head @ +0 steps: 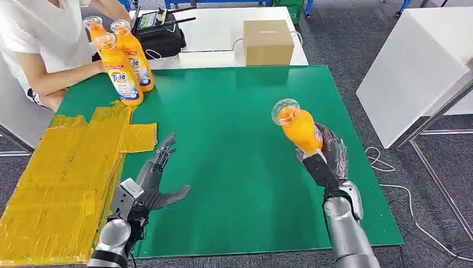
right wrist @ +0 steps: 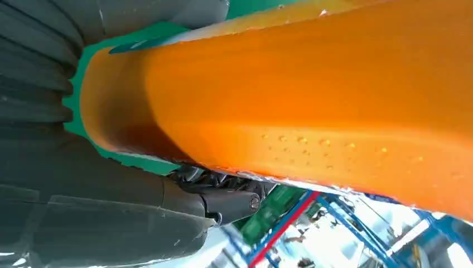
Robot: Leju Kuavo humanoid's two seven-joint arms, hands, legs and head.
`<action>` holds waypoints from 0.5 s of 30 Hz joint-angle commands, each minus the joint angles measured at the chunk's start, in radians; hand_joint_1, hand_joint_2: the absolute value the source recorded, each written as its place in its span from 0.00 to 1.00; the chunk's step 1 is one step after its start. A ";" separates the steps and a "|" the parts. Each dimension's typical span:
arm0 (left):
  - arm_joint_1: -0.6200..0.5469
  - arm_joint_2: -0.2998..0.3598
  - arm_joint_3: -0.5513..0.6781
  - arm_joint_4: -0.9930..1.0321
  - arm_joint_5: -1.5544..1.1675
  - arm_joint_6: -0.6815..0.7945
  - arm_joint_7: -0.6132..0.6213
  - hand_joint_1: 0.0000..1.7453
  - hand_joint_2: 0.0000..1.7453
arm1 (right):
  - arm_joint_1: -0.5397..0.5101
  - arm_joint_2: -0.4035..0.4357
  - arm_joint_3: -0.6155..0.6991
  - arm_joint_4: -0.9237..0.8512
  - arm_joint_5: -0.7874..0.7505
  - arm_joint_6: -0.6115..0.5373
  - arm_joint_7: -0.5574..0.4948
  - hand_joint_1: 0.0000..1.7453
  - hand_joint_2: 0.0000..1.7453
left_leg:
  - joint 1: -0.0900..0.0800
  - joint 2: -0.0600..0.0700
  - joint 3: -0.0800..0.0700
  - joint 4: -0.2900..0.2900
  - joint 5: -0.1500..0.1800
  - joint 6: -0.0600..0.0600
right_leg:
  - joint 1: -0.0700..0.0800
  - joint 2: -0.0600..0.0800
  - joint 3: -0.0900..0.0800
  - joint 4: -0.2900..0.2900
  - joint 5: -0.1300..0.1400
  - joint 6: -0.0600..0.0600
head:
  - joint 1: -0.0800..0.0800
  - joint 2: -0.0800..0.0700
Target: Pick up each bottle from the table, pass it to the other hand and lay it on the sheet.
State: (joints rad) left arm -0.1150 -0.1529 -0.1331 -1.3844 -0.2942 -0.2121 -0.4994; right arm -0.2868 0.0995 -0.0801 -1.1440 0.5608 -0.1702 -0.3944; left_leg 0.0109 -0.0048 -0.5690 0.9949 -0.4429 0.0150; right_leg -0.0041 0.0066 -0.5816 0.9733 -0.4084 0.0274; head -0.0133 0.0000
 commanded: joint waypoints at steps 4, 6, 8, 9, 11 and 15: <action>-0.094 0.009 -0.043 0.141 0.017 -0.011 0.012 0.00 1.00 | -0.042 0.103 -0.091 -0.002 -0.075 0.036 -0.036 1.00 1.00 | -0.001 0.000 0.001 0.000 0.000 0.000 | -0.001 -0.001 0.001 0.000 -0.001 0.000 | 0.000 0.000; -0.119 0.008 -0.055 0.166 0.027 -0.019 0.017 0.00 1.00 | -0.058 0.123 -0.097 0.034 -0.141 0.098 -0.045 1.00 1.00 | -0.001 -0.001 0.002 0.000 -0.001 0.000 | -0.001 -0.001 0.002 0.000 -0.001 0.000 | 0.000 0.000; -0.152 0.003 -0.072 0.199 0.032 -0.022 0.019 0.00 1.00 | -0.082 0.144 -0.099 0.090 -0.200 0.146 -0.066 1.00 1.00 | -0.001 0.000 0.001 0.000 -0.001 0.000 | 0.000 -0.001 0.001 0.000 -0.001 -0.001 | 0.000 0.000; -0.172 -0.003 -0.082 0.216 0.036 -0.027 0.020 0.00 1.00 | -0.095 0.161 -0.097 0.122 -0.238 0.180 -0.080 1.00 1.00 | -0.001 0.000 0.001 0.000 0.000 0.000 | 0.000 -0.001 0.001 0.000 0.000 0.000 | 0.000 0.000; -0.199 -0.011 -0.093 0.239 0.045 -0.031 0.021 0.00 1.00 | -0.113 0.183 -0.074 0.184 -0.268 0.222 -0.096 1.00 1.00 | 0.000 0.000 0.003 0.000 -0.001 0.000 | 0.000 -0.001 0.003 0.000 -0.001 -0.001 | 0.000 0.000; -0.221 -0.016 -0.099 0.257 0.053 -0.033 0.024 0.00 1.00 | -0.128 0.213 -0.054 0.249 -0.289 0.238 -0.112 1.00 1.00 | 0.000 0.002 0.002 0.000 0.000 0.000 | 0.000 0.001 0.001 -0.001 0.000 -0.001 | 0.000 0.000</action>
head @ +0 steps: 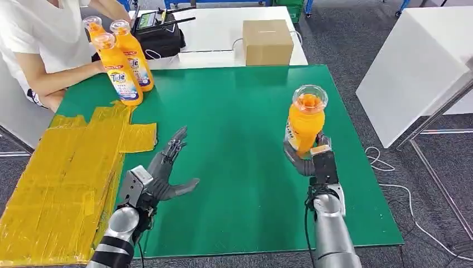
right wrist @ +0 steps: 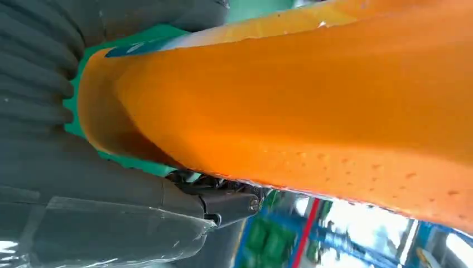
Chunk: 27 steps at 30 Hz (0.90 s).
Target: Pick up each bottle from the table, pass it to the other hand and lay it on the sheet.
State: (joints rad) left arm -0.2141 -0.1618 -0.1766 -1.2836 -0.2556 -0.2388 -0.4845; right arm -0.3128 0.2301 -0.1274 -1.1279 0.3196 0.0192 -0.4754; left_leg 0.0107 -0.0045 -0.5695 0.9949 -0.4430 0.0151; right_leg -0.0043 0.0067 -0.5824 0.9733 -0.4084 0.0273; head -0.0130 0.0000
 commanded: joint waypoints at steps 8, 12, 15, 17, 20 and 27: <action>-0.145 -0.011 -0.062 0.170 0.030 -0.009 0.011 0.00 1.00 | -0.126 0.119 0.079 0.340 -0.047 0.103 -0.039 1.00 1.00 | 0.000 0.002 0.003 0.000 -0.001 0.000 | 0.000 0.001 0.002 0.000 -0.001 0.000 | 0.000 0.000; -0.153 -0.012 -0.063 0.174 0.036 -0.009 0.012 0.00 1.00 | -0.139 0.119 0.143 0.379 -0.067 0.080 -0.055 1.00 1.00 | 0.001 0.003 0.003 0.000 -0.002 0.000 | 0.001 0.002 0.003 0.000 -0.001 0.000 | 0.000 0.000; -0.159 -0.013 -0.064 0.177 0.041 -0.009 0.013 0.00 1.00 | -0.153 0.119 0.207 0.411 -0.109 0.063 -0.056 1.00 1.00 | 0.000 0.003 0.002 0.000 -0.001 0.000 | 0.001 0.002 0.002 0.000 0.000 0.000 | 0.000 0.000; -0.171 -0.015 -0.059 0.185 0.059 -0.010 0.013 0.00 1.00 | -0.180 0.119 0.388 0.471 -0.196 0.011 -0.047 1.00 1.00 | 0.001 0.002 0.001 0.000 -0.001 -0.001 | 0.001 0.002 0.000 0.000 0.000 0.000 | 0.000 0.000; -0.182 -0.018 -0.060 0.193 0.065 -0.012 0.011 0.00 1.00 | -0.195 0.119 0.471 0.491 -0.234 -0.010 -0.033 1.00 1.00 | 0.000 0.001 0.001 0.000 -0.001 0.000 | 0.001 0.000 0.001 0.000 -0.001 0.000 | 0.000 0.000; -0.199 -0.025 -0.065 0.211 0.069 -0.004 0.017 0.00 1.00 | -0.218 0.119 0.675 0.508 -0.317 -0.081 -0.011 1.00 1.00 | 0.000 0.000 0.000 0.000 0.000 0.000 | 0.000 0.000 0.000 0.000 0.000 0.000 | 0.000 0.000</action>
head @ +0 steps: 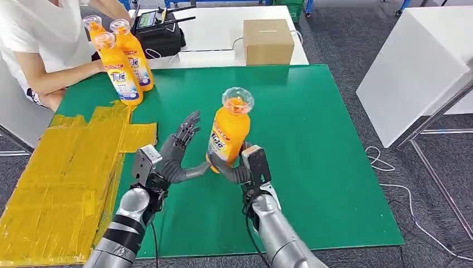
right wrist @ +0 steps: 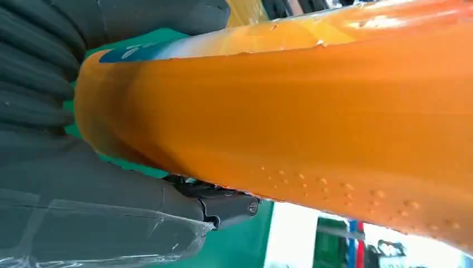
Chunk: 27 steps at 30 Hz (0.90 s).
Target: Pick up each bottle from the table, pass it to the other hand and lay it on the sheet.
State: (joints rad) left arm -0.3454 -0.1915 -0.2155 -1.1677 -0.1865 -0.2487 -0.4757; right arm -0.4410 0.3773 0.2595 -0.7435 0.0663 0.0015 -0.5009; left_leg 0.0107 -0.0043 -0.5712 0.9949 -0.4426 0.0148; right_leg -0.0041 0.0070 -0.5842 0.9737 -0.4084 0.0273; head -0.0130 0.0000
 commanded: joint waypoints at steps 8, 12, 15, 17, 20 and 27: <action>-0.065 0.005 -0.023 0.100 -0.003 0.017 0.010 0.00 1.00 | -0.092 -0.028 0.391 0.097 -0.060 -0.125 0.020 1.00 1.00 | 0.000 0.000 0.001 0.000 0.000 0.000 | 0.000 -0.001 0.001 0.000 0.000 0.000 | 0.000 0.000; -0.064 0.005 -0.022 0.100 -0.009 0.026 0.014 0.00 1.00 | -0.098 -0.028 0.410 0.102 -0.042 -0.150 0.018 1.00 1.00 | 0.000 0.000 0.002 0.000 -0.001 0.000 | 0.000 -0.001 0.002 0.000 -0.001 0.000 | 0.000 0.000; -0.066 0.003 -0.023 0.105 -0.022 0.042 0.020 0.00 1.00 | -0.098 -0.028 0.454 0.090 -0.008 -0.194 0.026 1.00 1.00 | 0.000 0.000 0.002 0.000 -0.001 0.000 | 0.000 -0.001 0.003 0.000 -0.001 0.000 | 0.000 0.000; -0.064 0.002 -0.018 0.110 -0.025 0.049 0.022 0.00 1.00 | -0.094 -0.028 0.518 0.078 0.048 -0.242 0.050 1.00 1.00 | 0.001 0.000 0.005 0.000 -0.002 0.000 | 0.001 -0.001 0.005 -0.001 -0.002 0.000 | 0.000 0.000; -0.066 -0.001 -0.013 0.115 -0.025 0.055 0.022 0.00 1.00 | -0.087 -0.028 0.575 0.072 0.087 -0.285 0.075 1.00 1.00 | 0.000 0.000 0.002 0.000 -0.001 0.000 | 0.000 0.000 0.001 0.000 -0.001 0.000 | 0.000 0.000; -0.032 -0.051 0.097 0.027 0.139 0.045 0.025 0.90 1.00 | -0.101 -0.028 0.560 0.114 0.064 -0.291 0.078 1.00 1.00 | 0.001 0.000 0.002 0.000 -0.001 0.000 | 0.001 -0.001 0.002 0.000 -0.001 0.000 | 0.000 0.000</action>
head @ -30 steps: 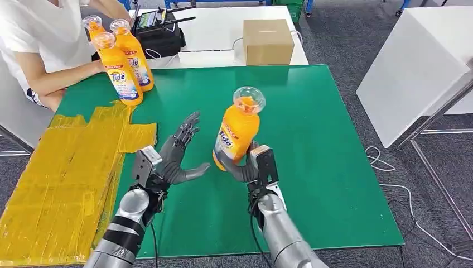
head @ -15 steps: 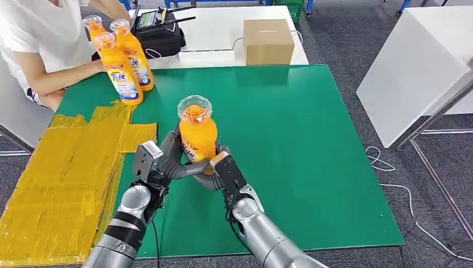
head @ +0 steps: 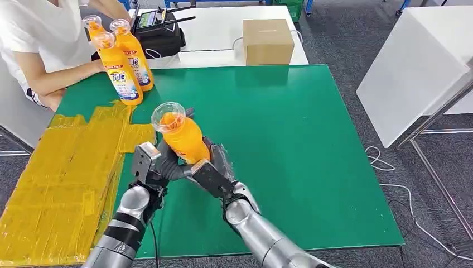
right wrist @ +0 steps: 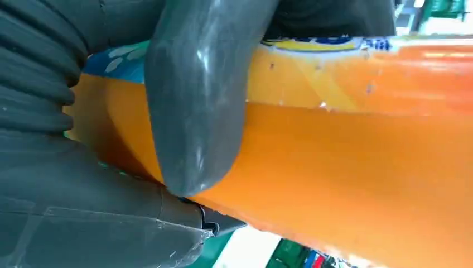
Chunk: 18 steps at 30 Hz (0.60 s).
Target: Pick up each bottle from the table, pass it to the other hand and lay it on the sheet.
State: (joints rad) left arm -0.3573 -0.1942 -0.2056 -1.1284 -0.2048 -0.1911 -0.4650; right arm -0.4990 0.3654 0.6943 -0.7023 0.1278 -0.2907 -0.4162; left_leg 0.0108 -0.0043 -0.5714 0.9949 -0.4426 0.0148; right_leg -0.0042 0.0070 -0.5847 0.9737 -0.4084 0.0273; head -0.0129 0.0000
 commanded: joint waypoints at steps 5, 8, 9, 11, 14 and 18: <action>-0.004 -0.048 0.140 -0.046 0.230 -0.013 0.037 1.00 1.00 | -0.043 -0.016 0.128 0.075 -0.005 -0.007 0.003 1.00 1.00 | 0.001 0.000 0.004 0.000 -0.002 0.000 | 0.001 -0.001 0.005 0.000 -0.002 0.000 | 0.000 0.000; -0.003 -0.050 0.146 -0.047 0.238 -0.012 0.037 1.00 1.00 | -0.045 -0.016 0.122 0.080 -0.006 -0.008 0.002 1.00 1.00 | 0.001 0.001 0.003 0.000 -0.001 0.000 | 0.001 0.000 0.003 -0.001 -0.001 0.000 | 0.000 0.000; -0.003 -0.052 0.150 -0.047 0.242 -0.009 0.037 1.00 1.00 | -0.045 -0.016 0.120 0.082 -0.005 -0.006 0.001 1.00 1.00 | 0.001 0.000 0.003 0.000 -0.002 0.000 | 0.001 -0.001 0.004 -0.001 -0.001 0.000 | 0.000 0.000; -0.003 -0.053 0.152 -0.048 0.245 -0.008 0.037 1.00 1.00 | -0.045 -0.016 0.119 0.083 -0.005 -0.006 0.001 1.00 1.00 | 0.001 -0.001 0.003 0.000 -0.001 0.000 | 0.001 -0.002 0.004 -0.001 -0.002 0.000 | 0.000 0.000; -0.003 -0.053 0.152 -0.048 0.245 -0.008 0.037 1.00 1.00 | -0.045 -0.016 0.119 0.083 -0.005 -0.006 0.001 1.00 1.00 | 0.001 -0.001 0.003 0.000 -0.001 0.000 | 0.001 -0.002 0.004 -0.001 -0.001 0.000 | 0.000 0.000; 0.000 -0.054 0.162 -0.054 0.256 -0.001 0.038 1.00 1.00 | -0.044 -0.016 0.120 0.082 -0.004 -0.012 0.004 1.00 1.00 | 0.001 -0.001 0.001 0.000 0.000 0.000 | 0.001 -0.002 0.002 -0.001 -0.001 0.000 | 0.000 0.000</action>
State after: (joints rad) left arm -0.3010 -0.2300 -0.1141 -1.1879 0.0286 -0.2060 -0.4364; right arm -0.5361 0.3700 0.7572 -0.6787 0.1194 -0.2983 -0.4112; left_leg 0.0107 -0.0040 -0.5718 0.9949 -0.4426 0.0148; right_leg -0.0042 0.0070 -0.5852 0.9737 -0.4084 0.0273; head -0.0133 0.0000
